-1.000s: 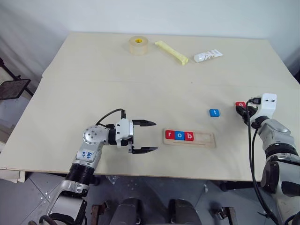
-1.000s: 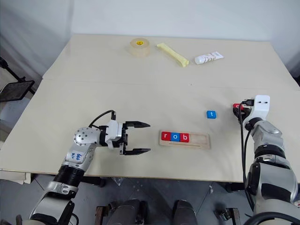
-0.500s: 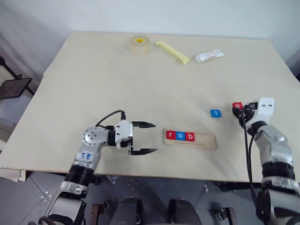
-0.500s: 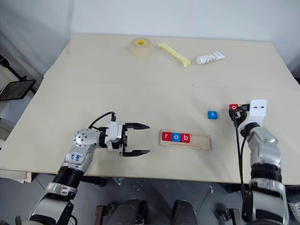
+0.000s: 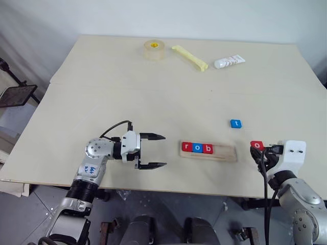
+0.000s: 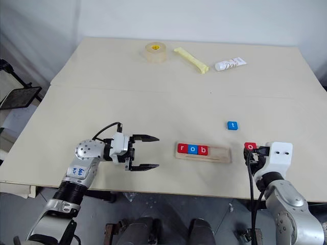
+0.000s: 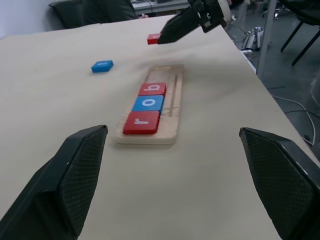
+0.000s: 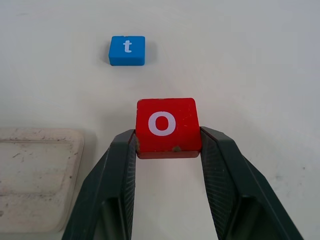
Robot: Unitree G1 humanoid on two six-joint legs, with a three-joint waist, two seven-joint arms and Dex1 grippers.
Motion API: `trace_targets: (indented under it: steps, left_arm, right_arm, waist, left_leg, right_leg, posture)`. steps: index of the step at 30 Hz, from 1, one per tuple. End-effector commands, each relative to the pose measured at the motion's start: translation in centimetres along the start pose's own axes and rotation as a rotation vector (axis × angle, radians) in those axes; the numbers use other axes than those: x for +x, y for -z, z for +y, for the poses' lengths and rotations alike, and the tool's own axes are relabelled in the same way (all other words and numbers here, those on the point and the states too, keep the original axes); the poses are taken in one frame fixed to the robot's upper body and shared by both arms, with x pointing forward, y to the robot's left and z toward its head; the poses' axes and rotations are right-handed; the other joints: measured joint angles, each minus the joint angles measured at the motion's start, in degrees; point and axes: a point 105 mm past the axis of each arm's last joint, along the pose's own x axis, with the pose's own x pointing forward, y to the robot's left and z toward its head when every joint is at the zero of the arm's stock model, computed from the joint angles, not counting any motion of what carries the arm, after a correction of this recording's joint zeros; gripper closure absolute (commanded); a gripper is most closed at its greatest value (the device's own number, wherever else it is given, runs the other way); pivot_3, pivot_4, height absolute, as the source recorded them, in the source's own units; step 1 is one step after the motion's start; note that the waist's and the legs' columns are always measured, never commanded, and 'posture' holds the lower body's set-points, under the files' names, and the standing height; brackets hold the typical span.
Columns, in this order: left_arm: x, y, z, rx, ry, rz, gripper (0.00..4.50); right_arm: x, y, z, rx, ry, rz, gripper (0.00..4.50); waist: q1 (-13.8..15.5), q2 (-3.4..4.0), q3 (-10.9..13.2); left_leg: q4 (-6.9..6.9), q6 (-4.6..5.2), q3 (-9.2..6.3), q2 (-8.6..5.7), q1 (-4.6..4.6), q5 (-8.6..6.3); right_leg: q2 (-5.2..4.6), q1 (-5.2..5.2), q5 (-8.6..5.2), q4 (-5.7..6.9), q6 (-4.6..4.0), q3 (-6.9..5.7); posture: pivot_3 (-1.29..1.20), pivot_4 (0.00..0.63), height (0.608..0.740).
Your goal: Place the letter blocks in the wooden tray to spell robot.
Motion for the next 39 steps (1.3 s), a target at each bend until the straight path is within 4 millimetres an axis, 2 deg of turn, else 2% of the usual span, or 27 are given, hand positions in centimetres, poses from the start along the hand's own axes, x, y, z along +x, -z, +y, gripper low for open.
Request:
trace_targets:
  steps: [1,12,20,21,23,29,31,35,39]
  left_arm:
    - [-0.6,-0.8,0.7,0.030,-0.029,-0.028,0.00]
    - [-0.9,-1.4,1.1,0.042,-0.061,-0.058,0.00]
    - [-0.5,-1.8,1.2,0.049,-0.071,-0.093,0.00]
    - [-0.5,-1.8,1.2,0.047,-0.069,-0.093,0.00]
    - [-0.5,-1.8,1.2,0.044,-0.064,-0.095,0.00]
    - [-0.3,-1.7,1.3,0.033,-0.050,-0.102,0.00]
    - [-0.2,-1.7,1.1,0.022,-0.030,-0.105,0.00]
    - [0.0,-1.4,1.0,0.028,-0.015,-0.111,0.00]
    - [0.1,-1.4,1.0,0.037,-0.007,-0.117,0.00]
  right_arm:
    - [-0.1,-0.3,-0.5,0.008,0.027,-0.024,3.05]
    - [-0.4,1.3,-1.2,0.034,0.062,0.012,3.05]
    - [-0.7,1.1,-0.9,0.036,0.044,-0.008,0.17]
    - [-0.8,1.0,-0.9,0.030,0.041,-0.010,0.02]
    - [-1.2,0.6,-1.0,0.004,0.016,-0.018,0.02]
    - [-2.2,-0.8,-0.1,-0.197,-0.219,0.022,0.02]
    - [-2.6,-1.1,-0.2,-0.335,-0.352,0.073,0.02]
    - [-2.6,-1.8,-1.4,-0.575,-0.578,0.193,0.02]
    - [-1.4,-2.8,-2.8,-0.701,-0.685,0.253,0.02]
  waist:
    - [0.0,0.00,0.0]
    - [0.0,0.00,0.0]
    - [0.0,0.00,0.0]
    - [0.0,0.00,0.0]
    - [0.1,0.00,0.0]
    - [0.1,0.00,0.0]
    - [0.1,0.01,0.0]
    - [0.1,-0.05,0.0]
    - [0.1,-0.12,0.1]
  left_leg:
    - [-0.01,0.00,0.00,0.00,0.01,0.00]
    - [-0.02,0.00,0.00,-0.01,0.01,0.00]
    - [-0.02,0.00,0.01,-0.01,0.02,0.00]
    - [-0.02,0.00,0.01,-0.01,0.02,0.00]
    - [-0.02,0.00,0.00,0.00,0.02,0.00]
    - [-0.02,0.03,0.05,0.01,0.02,0.00]
    - [-0.03,0.03,0.05,0.03,0.04,0.00]
    - [-0.02,0.12,0.23,-0.02,0.07,-0.01]
    - [-0.02,0.12,0.23,0.03,0.09,-0.01]
  right_leg:
    - [0.00,0.00,0.00,0.00,0.00,0.00]
    - [0.00,-0.01,0.00,0.02,0.00,0.00]
    - [0.00,-0.01,0.00,0.04,0.00,0.00]
    - [0.00,-0.01,0.00,0.04,0.00,0.00]
    - [0.00,-0.02,0.00,0.05,0.00,0.00]
    - [0.01,0.03,0.00,-0.04,0.00,0.02]
    - [0.02,0.03,0.00,-0.04,0.00,0.01]
    - [0.00,0.11,0.01,-0.24,0.04,0.11]
    - [0.00,0.14,0.01,-0.27,0.04,0.05]
  posture:
    - [0.00,0.150,0.740]
    - [0.00,0.150,0.740]
    - [0.00,0.150,0.740]
    - [0.00,0.150,0.740]
    - [0.00,0.150,0.740]
    - [0.00,0.150,0.740]
    - [0.00,0.150,0.740]
    - [0.00,0.150,0.740]
    - [0.00,0.150,0.740]
